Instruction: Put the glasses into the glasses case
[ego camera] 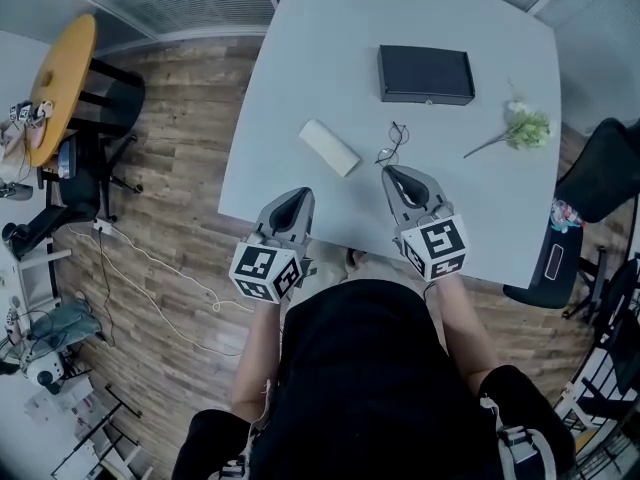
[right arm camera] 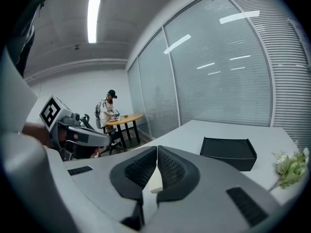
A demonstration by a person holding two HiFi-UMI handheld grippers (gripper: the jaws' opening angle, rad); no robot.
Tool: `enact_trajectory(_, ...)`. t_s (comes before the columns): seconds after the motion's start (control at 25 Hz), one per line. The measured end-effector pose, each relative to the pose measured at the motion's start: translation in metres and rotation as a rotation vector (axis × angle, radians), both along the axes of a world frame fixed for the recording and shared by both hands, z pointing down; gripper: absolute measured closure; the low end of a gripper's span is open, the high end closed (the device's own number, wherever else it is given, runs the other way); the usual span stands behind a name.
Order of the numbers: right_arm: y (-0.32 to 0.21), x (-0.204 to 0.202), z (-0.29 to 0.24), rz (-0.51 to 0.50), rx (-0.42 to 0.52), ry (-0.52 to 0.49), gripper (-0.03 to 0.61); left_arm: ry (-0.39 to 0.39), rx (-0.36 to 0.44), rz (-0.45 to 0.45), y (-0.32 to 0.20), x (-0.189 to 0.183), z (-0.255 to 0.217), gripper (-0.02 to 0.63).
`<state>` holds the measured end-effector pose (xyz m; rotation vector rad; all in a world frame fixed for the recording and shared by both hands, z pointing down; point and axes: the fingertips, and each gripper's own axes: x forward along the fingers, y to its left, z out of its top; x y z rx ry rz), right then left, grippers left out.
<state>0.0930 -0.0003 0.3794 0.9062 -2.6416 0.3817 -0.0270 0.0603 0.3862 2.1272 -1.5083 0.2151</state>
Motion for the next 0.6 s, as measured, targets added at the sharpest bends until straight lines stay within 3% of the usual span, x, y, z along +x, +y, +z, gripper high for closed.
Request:
enact_trajectory(0.32, -0.007, -0.024, 0.019, 0.005, -0.052, 0.081, 0.546, -0.043, -0.098, 0.09, -0.025, -0.012, 0.033, 0.591)
enact_trajectory(0.6, -0.013, -0.049, 0.034, 0.061, -0.101, 0.142, 0.532, -0.145, -0.194, 0.263, -0.044, -0.029, 0.071, 0.591)
